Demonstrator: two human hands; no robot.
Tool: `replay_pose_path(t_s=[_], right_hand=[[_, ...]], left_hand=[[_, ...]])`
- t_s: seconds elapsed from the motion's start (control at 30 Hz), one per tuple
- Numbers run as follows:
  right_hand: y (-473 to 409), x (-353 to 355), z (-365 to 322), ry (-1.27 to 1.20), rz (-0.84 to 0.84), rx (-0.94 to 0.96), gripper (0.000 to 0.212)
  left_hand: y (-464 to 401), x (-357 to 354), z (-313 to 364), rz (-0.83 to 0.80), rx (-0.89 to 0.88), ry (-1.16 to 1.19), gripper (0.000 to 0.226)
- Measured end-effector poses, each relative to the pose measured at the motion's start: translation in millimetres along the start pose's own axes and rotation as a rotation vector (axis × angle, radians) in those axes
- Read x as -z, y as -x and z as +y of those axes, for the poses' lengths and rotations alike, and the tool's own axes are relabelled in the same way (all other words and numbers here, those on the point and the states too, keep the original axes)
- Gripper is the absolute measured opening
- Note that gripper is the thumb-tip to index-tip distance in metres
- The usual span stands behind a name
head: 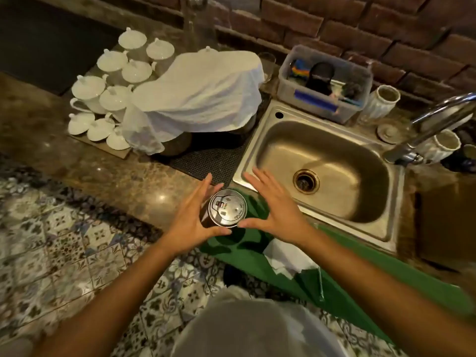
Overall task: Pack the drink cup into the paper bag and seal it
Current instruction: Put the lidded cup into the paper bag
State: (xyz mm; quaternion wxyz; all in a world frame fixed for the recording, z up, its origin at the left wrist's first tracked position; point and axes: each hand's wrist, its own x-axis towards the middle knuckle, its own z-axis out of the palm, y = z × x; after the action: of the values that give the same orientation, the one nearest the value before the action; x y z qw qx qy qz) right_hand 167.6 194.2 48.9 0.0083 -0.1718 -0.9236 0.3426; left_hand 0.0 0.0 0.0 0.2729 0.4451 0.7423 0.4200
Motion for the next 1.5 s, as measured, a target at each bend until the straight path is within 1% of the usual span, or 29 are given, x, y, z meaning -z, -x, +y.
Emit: replay_pose_path(t_s=[0.07, 0.2, 0.3, 0.37, 0.43, 0.53, 0.67, 0.8, 0.93, 1.03, 1.1, 1.27, 1.4, 1.5], right_hand=[[-2.5, -9.6, -1.2, 0.0, -0.026, 0.015, 0.11], [-3.1, -29.7, 0.6, -0.07, -0.075, 0.013, 0.105], [-4.8, -35.1, 1.3, -0.23, -0.12, -0.043, 0.098], [-6.9, -38.6, 1.7, -0.284, -0.144, -0.079, 0.097], [-9.4, -40.4, 4.8, -0.36, -0.152, -0.127, 0.099], [-12.9, -39.7, 8.1, -0.525, -0.162, -0.193, 0.096], [-15.4, -31.3, 7.4, -0.577, -0.111, -0.176, 0.09], [-3.3, -6.2, -4.5, -0.603, 0.028, -0.15, 0.086], [28.5, 25.7, -11.4, -0.66, 0.149, -0.146, 0.081], [59.2, 49.3, -7.6, -0.622, 0.207, -0.153, 0.084], [80.8, 62.4, -0.6, -0.614, 0.21, -0.167, 0.085], [144.1, 79.8, 26.5, -0.685, 0.2, -0.184, 0.089], [193.1, 90.2, 49.8, -0.736, 0.196, -0.19, 0.093], [232.4, 99.8, 75.3, -0.763, 0.207, -0.182, 0.091]], left_hand=[[4.3, -3.2, 0.9, 0.018, -0.01, -0.022, 0.126], [14.4, -10.1, -6.3, 0.009, 0.07, 0.001, 0.114], [18.3, -11.8, -12.8, -0.012, 0.108, 0.036, 0.102], [18.4, -12.8, -13.5, -0.011, 0.13, 0.085, 0.094], [15.6, -14.9, -13.9, -0.005, 0.154, 0.171, 0.091], [8.8, -16.3, -14.0, -0.008, 0.169, 0.272, 0.088], [0.6, -12.8, 0.7, 0.015, 0.161, 0.338, 0.086], [-4.1, -11.7, 35.0, 0.047, 0.112, 0.36, 0.083], [-6.2, -28.1, 79.0, 0.049, 0.075, 0.455, 0.079], [-8.3, -47.9, 106.5, -0.002, 0.06, 0.514, 0.077], [-7.1, -65.5, 119.8, -0.054, 0.063, 0.536, 0.076], [2.9, -109.9, 159.0, -0.112, 0.054, 0.531, 0.077], [16.6, -154.7, 192.1, -0.109, 0.055, 0.52, 0.08], [25.3, -194.7, 214.5, -0.125, 0.066, 0.499, 0.074]])
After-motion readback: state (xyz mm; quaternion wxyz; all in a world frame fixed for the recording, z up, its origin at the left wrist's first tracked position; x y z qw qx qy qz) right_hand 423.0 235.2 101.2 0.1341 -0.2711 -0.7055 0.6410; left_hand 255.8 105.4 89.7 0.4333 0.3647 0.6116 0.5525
